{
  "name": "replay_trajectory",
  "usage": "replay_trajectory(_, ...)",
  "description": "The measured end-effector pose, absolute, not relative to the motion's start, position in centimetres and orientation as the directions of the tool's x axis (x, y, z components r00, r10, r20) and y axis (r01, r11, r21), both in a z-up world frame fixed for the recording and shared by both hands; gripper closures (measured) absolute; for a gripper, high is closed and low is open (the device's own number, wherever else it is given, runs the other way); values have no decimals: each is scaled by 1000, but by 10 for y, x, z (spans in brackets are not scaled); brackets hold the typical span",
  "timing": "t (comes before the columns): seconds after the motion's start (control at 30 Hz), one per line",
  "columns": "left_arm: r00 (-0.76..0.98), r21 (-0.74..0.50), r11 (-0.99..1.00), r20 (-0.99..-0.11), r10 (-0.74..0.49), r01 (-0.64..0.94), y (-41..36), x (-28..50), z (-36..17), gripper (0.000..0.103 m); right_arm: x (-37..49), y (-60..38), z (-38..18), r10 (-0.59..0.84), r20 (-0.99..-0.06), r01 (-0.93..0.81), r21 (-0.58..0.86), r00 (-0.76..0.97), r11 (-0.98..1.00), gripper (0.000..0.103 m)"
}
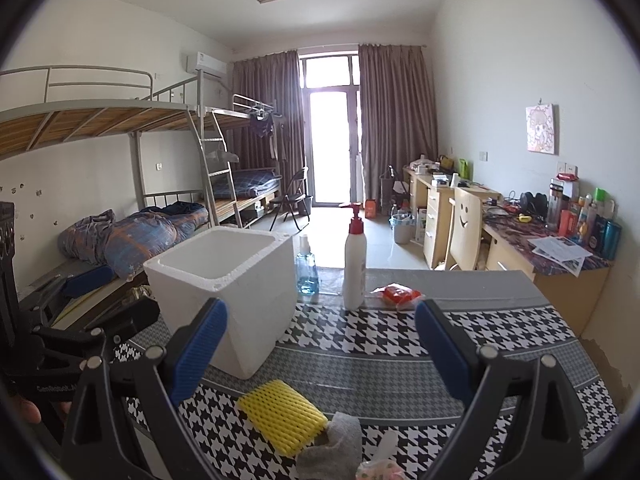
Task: Organize soft objects
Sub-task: 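Move both tools back toward the yellow sponge and grey sock on the table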
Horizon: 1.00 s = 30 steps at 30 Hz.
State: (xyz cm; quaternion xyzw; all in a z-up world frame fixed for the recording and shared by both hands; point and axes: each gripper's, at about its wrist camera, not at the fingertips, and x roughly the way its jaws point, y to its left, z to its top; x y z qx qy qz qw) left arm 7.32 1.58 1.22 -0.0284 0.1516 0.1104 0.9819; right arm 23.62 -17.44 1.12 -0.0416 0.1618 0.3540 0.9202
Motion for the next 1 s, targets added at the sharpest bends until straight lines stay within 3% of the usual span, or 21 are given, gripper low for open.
replay_trajectory(1.0, 917, -43, 988, -381, 122, -149, -1, 87, -16, 1, 242, -196, -17, 588, -387, -617, 61, 710, 785, 6)
